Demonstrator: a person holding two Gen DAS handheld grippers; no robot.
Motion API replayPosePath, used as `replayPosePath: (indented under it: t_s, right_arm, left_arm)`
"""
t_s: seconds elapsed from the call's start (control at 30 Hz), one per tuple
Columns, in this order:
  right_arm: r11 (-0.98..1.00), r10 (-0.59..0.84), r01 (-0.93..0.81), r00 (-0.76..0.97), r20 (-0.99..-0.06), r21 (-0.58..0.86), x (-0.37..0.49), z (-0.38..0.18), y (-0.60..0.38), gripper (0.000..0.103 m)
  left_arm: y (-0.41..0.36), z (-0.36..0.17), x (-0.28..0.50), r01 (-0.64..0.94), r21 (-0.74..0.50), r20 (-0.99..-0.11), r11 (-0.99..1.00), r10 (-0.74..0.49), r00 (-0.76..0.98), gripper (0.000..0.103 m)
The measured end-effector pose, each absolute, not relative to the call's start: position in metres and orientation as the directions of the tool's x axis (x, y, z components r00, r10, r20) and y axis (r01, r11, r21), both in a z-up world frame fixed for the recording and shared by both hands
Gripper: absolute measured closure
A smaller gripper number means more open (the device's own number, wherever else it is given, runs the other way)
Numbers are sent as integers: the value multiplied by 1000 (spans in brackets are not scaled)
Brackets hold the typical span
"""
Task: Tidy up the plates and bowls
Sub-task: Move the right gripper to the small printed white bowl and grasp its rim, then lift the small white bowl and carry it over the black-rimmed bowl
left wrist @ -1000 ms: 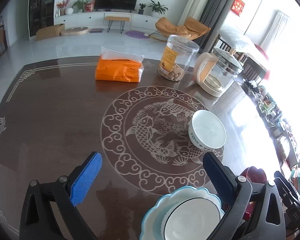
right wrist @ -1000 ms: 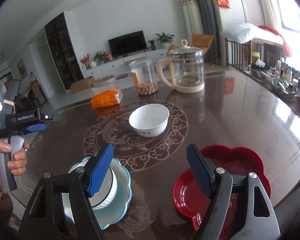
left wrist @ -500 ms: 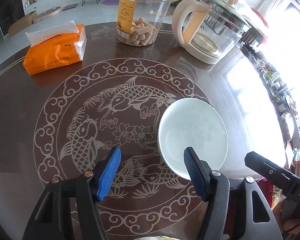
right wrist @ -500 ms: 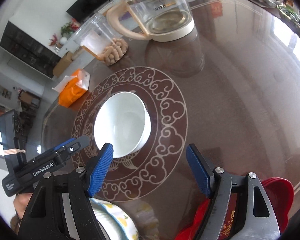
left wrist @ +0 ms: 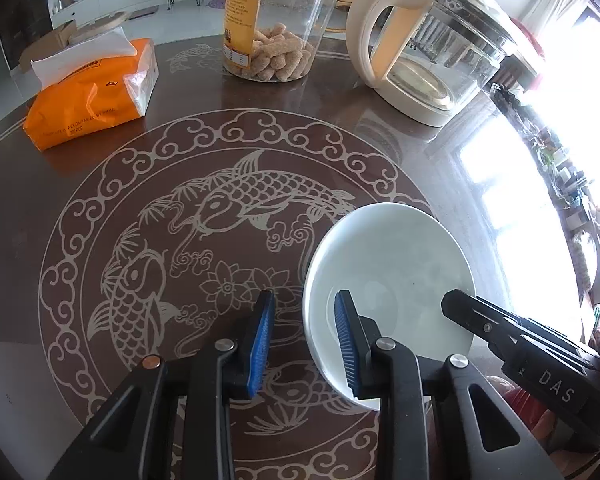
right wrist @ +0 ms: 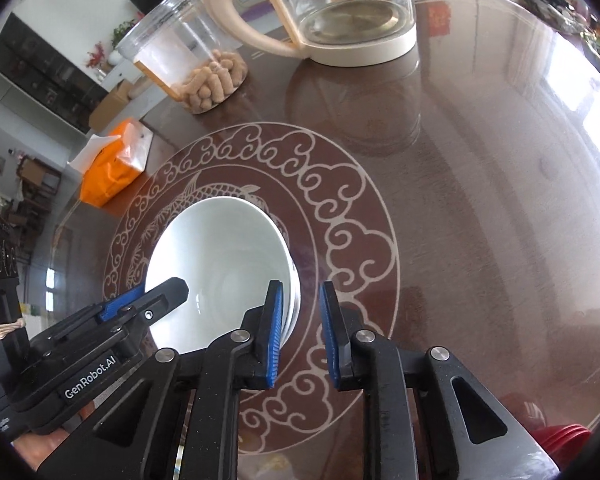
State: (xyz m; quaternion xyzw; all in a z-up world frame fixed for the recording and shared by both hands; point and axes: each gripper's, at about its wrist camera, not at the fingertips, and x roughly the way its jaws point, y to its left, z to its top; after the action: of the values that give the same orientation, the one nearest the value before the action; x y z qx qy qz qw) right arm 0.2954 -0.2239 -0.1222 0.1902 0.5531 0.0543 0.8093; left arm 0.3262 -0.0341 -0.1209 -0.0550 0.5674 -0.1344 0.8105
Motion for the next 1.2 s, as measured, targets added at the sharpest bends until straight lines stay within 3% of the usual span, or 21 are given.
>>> replayPosePath:
  t_s: [0.17,0.23,0.57,0.93,1.2]
  right_arm:
    - [915,324,107,380,-866,389,297,-122,-222,90]
    - [919,317,104,379,-869,380,297,-120,-220,93]
    - [928,304,70,427,-852,367,277,-92,-217,94]
    - [914,365,-20,481,-797,406,193,-23,-194,94]
    - [899,416,-72,445,-793,431,131,-21,-161,94]
  left_arm:
    - [-35,-122,325,163,-247,-898,955,-289,332,91]
    - [-38,-118,323,172,-246,-895,954,-291,337,92]
    - [-31,-85,292,191,-268,-869,944,-323,375,92]
    - [1,-8,181,230,-208,-821,951,-297,487,92]
    - [36,-12,111,198,-208,-828,958,-281,485,92]
